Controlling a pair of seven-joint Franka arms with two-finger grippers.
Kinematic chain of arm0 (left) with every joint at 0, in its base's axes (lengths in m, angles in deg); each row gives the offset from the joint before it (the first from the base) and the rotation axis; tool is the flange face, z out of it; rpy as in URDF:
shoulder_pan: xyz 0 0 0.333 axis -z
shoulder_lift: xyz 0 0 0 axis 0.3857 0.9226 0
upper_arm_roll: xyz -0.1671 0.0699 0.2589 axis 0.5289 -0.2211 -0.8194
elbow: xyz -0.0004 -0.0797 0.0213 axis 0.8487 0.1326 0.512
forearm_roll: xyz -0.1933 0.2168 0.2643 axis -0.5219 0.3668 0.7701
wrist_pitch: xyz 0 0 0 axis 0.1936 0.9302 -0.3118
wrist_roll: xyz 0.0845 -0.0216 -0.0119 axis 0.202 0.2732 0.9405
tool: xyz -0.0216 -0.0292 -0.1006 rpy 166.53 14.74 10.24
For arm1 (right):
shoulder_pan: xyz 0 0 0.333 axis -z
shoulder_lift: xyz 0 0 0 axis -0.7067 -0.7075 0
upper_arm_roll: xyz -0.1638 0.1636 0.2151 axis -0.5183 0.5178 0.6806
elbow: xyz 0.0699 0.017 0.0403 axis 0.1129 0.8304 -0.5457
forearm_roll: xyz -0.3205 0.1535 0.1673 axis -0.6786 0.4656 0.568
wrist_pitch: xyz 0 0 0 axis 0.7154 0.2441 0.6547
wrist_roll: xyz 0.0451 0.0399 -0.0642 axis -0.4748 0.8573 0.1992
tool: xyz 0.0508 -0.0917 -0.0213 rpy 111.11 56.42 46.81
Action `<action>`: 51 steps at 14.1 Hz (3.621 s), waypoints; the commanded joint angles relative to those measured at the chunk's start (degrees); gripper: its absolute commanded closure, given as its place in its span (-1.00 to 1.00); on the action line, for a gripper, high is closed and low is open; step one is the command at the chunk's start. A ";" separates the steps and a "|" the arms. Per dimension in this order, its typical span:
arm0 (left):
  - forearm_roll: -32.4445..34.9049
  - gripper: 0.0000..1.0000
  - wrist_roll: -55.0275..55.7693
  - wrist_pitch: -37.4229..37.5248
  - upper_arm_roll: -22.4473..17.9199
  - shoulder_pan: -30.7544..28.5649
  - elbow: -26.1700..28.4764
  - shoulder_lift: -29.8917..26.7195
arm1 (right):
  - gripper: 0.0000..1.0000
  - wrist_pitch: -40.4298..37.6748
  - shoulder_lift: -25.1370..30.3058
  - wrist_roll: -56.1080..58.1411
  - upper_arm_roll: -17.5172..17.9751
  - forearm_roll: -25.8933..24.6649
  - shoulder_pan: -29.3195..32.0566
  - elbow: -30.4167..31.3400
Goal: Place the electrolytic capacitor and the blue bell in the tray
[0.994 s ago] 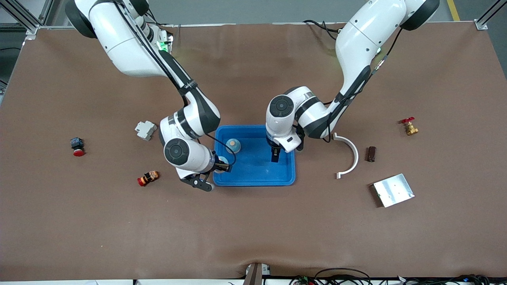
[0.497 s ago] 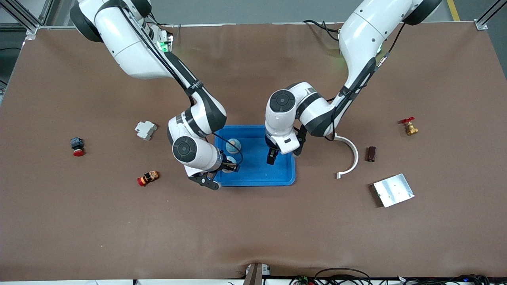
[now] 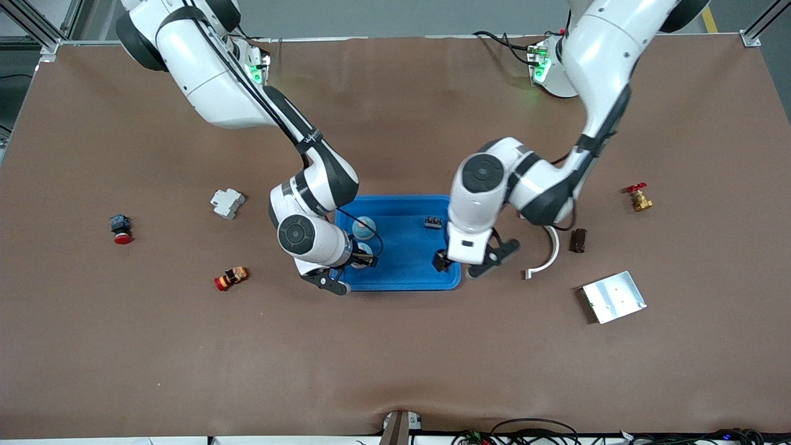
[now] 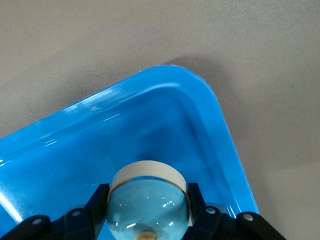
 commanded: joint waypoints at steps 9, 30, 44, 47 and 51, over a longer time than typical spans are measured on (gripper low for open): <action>0.23 -1.00 -34.96 1.41 0.97 -10.51 0.75 -5.10 | -1.00 -11.35 7.20 -0.08 -0.45 -2.27 7.05 -1.68; -22.08 -1.00 -63.00 20.73 -14.39 -7.45 -0.83 -21.00 | -1.00 -39.50 42.27 43.17 -9.16 -5.43 30.01 2.89; -25.18 -1.00 -68.81 36.92 -15.37 -15.17 -0.22 -28.04 | -1.00 -42.14 45.62 43.34 -9.07 -11.85 27.02 6.41; -24.38 -1.00 -73.10 34.56 -15.46 -16.84 4.95 -28.13 | -1.00 -41.79 45.27 42.64 -9.16 -11.50 26.75 5.26; -24.30 -1.00 -77.07 17.54 -15.37 -18.34 23.82 -34.79 | -1.00 -41.09 45.09 42.64 -9.16 -9.57 27.10 5.26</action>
